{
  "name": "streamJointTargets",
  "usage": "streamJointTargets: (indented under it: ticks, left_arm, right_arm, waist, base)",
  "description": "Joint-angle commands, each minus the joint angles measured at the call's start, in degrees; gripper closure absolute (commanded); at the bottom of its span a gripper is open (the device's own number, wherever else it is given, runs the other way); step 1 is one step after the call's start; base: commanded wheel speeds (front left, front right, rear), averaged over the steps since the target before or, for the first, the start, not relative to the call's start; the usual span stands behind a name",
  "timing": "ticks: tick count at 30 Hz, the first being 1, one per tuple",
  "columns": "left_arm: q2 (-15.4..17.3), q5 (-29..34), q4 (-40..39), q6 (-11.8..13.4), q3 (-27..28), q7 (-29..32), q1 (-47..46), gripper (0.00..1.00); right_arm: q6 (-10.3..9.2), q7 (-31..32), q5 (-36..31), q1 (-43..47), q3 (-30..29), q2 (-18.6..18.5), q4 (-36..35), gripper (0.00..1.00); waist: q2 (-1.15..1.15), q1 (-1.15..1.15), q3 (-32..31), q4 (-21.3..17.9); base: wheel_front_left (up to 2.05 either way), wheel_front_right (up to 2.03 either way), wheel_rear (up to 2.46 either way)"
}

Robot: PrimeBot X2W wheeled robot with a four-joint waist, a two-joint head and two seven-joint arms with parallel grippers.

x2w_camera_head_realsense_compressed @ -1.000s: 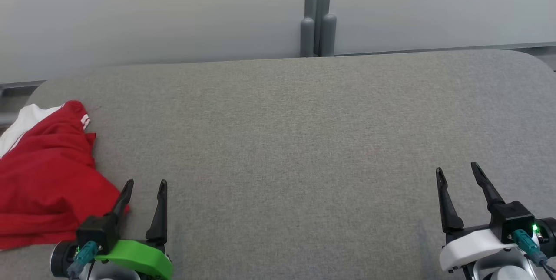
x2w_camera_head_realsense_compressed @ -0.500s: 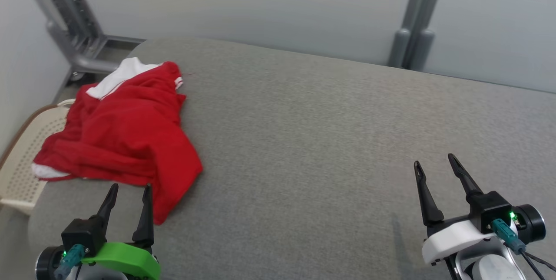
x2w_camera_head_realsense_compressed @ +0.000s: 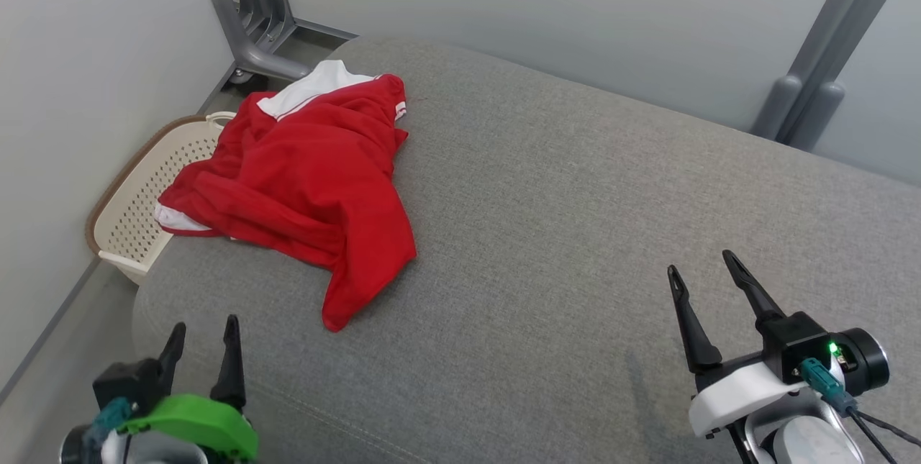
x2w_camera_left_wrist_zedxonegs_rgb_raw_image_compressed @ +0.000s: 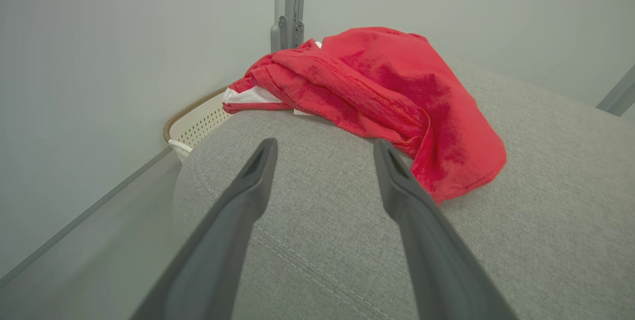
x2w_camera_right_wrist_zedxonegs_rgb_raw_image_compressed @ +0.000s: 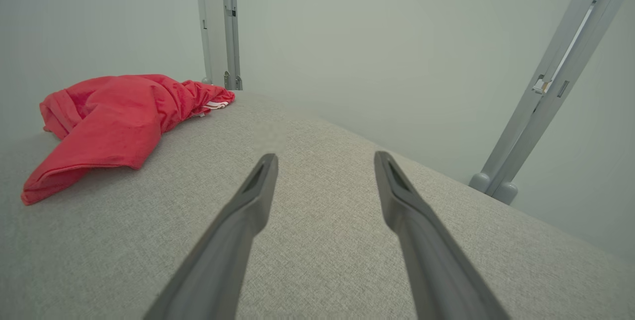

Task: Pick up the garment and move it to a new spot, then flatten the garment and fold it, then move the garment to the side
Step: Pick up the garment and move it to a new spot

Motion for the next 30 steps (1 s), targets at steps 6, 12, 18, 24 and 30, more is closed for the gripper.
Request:
streamJointTargets:
  ticks: [6, 12, 18, 24, 30]
  left_arm:
    - [-0.26, -4.04, 7.84, 0.94, 0.49, 12.48, -15.03, 0.00]
    - [-1.65, -9.53, 12.21, 0.27, -2.43, 29.86, -26.66, 0.00]
    - [-3.31, -12.97, 17.00, 0.15, -2.80, 37.78, -34.12, 0.00]
    - [-2.43, -11.97, 23.31, 3.27, -3.87, 41.25, -39.43, 0.00]
    - [-1.53, -9.28, 29.92, 5.36, -5.63, 38.62, -41.27, 1.00]
  right_arm:
    - [0.00, -0.18, -0.81, -1.40, 0.37, -3.01, -1.02, 0.00]
    - [0.00, -0.18, -1.12, -3.14, 1.06, -4.12, -0.67, 0.00]
    - [0.00, -0.18, -1.17, -5.27, 2.55, -4.45, -0.23, 0.00]
    - [0.00, -0.18, -1.29, -7.44, 2.97, -4.75, -0.07, 0.00]
    - [0.00, -0.18, -1.53, -7.70, 2.46, -4.35, 0.44, 0.00]
  waist:
    - [0.37, 0.00, 6.37, -3.04]
    - [0.37, 0.00, 10.28, -3.81]
    - [0.37, 0.00, 12.66, -5.42]
    - [0.37, 0.00, 15.64, -7.34]
    - [0.37, 0.00, 16.44, -8.07]
  base:
    - [0.00, 0.00, 0.00]
    - [0.00, 0.00, 0.00]
    - [0.00, 0.00, 0.00]
    - [0.00, 0.00, 0.00]
    - [0.00, 0.00, 0.00]
